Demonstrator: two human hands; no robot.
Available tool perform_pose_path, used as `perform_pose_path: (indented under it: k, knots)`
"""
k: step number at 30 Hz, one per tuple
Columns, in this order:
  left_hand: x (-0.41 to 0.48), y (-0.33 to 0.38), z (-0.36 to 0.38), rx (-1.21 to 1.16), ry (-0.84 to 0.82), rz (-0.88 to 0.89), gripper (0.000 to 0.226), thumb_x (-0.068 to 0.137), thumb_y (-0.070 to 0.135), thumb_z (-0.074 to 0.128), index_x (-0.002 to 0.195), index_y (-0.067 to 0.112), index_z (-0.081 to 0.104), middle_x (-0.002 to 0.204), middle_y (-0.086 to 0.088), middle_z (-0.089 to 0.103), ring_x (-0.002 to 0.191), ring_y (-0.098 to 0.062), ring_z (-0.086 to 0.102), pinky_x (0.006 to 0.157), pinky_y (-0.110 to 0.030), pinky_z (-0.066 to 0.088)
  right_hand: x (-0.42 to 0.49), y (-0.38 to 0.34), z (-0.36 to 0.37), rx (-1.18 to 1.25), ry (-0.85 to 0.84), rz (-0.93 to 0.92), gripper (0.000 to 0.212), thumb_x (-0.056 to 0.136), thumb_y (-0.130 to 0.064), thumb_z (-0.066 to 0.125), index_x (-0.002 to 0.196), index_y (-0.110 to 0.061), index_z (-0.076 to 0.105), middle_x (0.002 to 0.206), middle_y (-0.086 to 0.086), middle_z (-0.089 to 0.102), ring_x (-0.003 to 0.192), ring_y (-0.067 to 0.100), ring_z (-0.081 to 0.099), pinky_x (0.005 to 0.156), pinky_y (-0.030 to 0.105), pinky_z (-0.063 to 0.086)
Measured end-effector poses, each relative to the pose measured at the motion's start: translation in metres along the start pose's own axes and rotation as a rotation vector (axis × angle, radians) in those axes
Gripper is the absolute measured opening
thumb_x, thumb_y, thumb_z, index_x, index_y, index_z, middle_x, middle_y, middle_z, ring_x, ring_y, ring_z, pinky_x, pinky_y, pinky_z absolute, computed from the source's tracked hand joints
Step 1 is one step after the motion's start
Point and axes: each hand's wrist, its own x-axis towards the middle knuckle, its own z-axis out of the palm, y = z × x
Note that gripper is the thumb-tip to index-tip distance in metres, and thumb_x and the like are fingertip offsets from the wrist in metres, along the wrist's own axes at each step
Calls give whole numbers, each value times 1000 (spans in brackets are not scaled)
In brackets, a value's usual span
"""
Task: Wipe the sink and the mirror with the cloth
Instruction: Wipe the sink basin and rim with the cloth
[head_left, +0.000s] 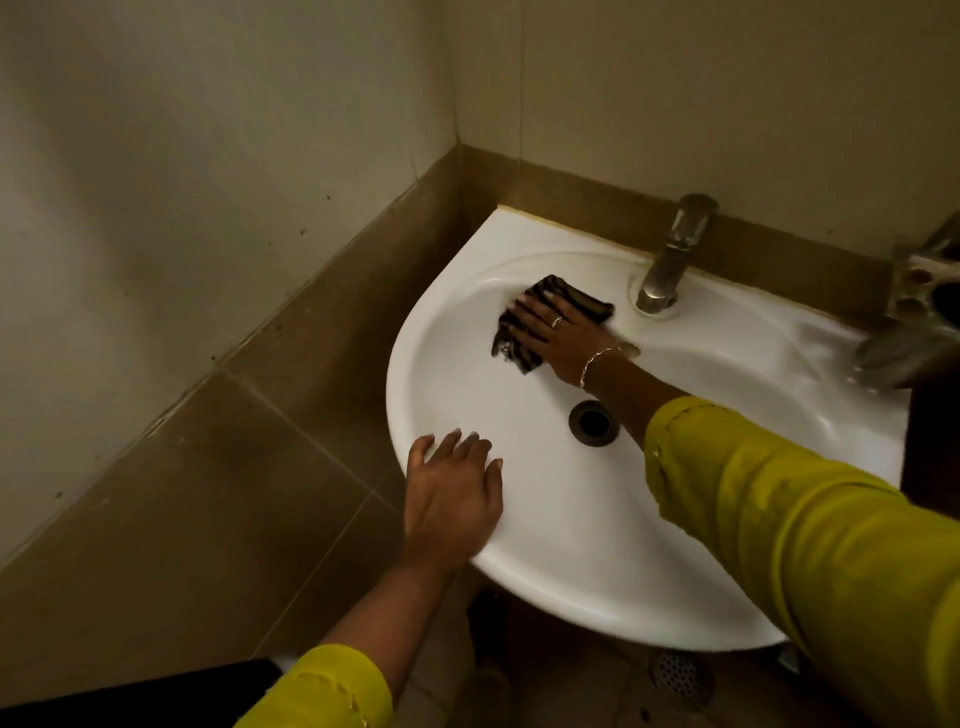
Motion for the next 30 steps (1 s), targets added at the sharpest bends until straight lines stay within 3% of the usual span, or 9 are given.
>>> perform_pose_path:
  k: [4, 8, 11, 14, 18, 21, 23, 26, 30]
  knots:
    - [0, 0, 0, -22, -30, -31, 42, 85, 33, 34, 104, 12, 66, 106, -6, 70, 105, -22, 63, 96, -38, 28, 15, -40, -5, 348, -115, 209, 51, 79, -12, 44, 128, -13, 55, 134, 15, 53, 124, 33, 50, 106, 48, 34]
    - [1, 1, -2, -44, -39, -52, 48, 88, 36, 31, 116, 10, 60, 119, -11, 64, 111, -23, 59, 99, -36, 34, 31, -62, -25, 1015, -225, 444, 61, 95, -10, 35, 146, -7, 2, 155, 19, -8, 142, 40, -6, 116, 47, 3]
    - [1, 3, -4, -87, -32, -62, 53, 89, 39, 28, 123, 10, 56, 126, -11, 60, 118, -23, 54, 99, -40, 37, 35, -75, -44, 1455, -151, 445, 55, 98, -6, 34, 144, 1, 4, 154, 20, -9, 142, 37, -13, 114, 39, -7]
    - [2, 4, -6, -181, -7, -78, 55, 90, 43, 25, 124, 9, 51, 131, -13, 55, 124, -26, 48, 102, -42, 34, 23, -94, -67, 1645, -159, 333, 54, 98, -5, 37, 145, -5, 11, 156, 16, -5, 143, 32, -10, 115, 40, -5]
    - [1, 4, -8, -256, 63, -95, 62, 90, 43, 27, 137, 4, 35, 146, -13, 36, 137, -21, 29, 113, -40, 18, -21, -107, -93, 1712, -269, 214, 54, 97, -7, 40, 144, -5, 15, 155, 14, 9, 144, 28, 6, 119, 44, 9]
    - [1, 6, -11, -326, 64, -129, 64, 90, 42, 26, 141, 3, 28, 139, -11, 45, 136, -22, 30, 114, -40, 10, -56, -107, -112, 1810, -385, 203, 47, 99, -5, 32, 144, -5, 18, 147, 10, 29, 133, 17, 27, 104, 13, 35]
    - [0, 6, -13, -311, 69, -112, 58, 91, 42, 26, 136, 7, 35, 138, -11, 47, 135, -20, 31, 114, -38, 8, -77, -107, -114, 1687, -464, 167, 48, 97, -1, 35, 143, -3, 20, 149, 13, 27, 131, 12, 25, 104, 8, 28]
    - [-2, 4, -12, -239, 43, -76, 55, 92, 44, 24, 131, 11, 44, 144, -10, 41, 135, -19, 33, 112, -33, 5, -106, -108, -97, 1562, -410, 28, 49, 95, 1, 40, 141, -5, 26, 147, -6, 14, 131, 2, 12, 98, -9, 6]
    - [-1, 2, -10, -179, -10, -74, 55, 92, 45, 23, 125, 13, 53, 138, -10, 48, 130, -21, 41, 111, -36, 6, -145, -100, -73, 1279, -306, -207, 49, 99, -14, 38, 145, -20, 22, 151, -10, 8, 138, 4, 1, 114, 21, 2]
